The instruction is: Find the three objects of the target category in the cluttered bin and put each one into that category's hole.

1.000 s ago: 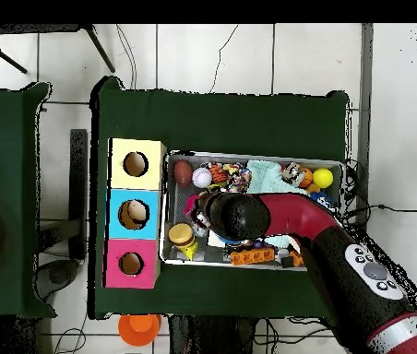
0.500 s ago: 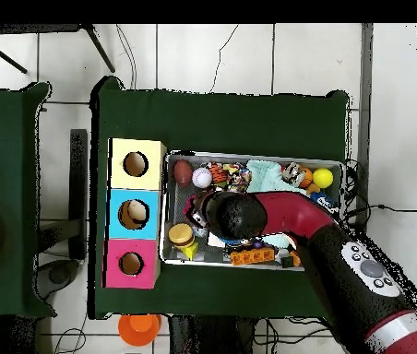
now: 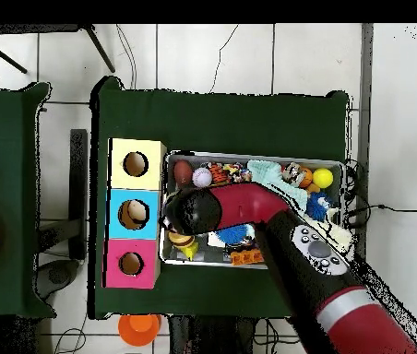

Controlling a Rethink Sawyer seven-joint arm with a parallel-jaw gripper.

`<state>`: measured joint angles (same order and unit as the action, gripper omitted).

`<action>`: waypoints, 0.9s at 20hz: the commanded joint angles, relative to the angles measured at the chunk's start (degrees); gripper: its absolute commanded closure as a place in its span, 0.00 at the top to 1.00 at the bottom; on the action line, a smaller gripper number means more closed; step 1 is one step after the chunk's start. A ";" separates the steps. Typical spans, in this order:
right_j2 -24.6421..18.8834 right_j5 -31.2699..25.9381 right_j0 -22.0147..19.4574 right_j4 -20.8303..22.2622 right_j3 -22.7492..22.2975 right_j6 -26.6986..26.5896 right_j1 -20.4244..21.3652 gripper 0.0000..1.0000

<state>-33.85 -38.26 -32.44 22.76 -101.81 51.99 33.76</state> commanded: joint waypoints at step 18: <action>18.59 -9.16 13.44 6.70 11.55 9.27 -0.85 0.00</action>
<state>-20.63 -42.05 -20.50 26.74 -95.35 51.99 33.35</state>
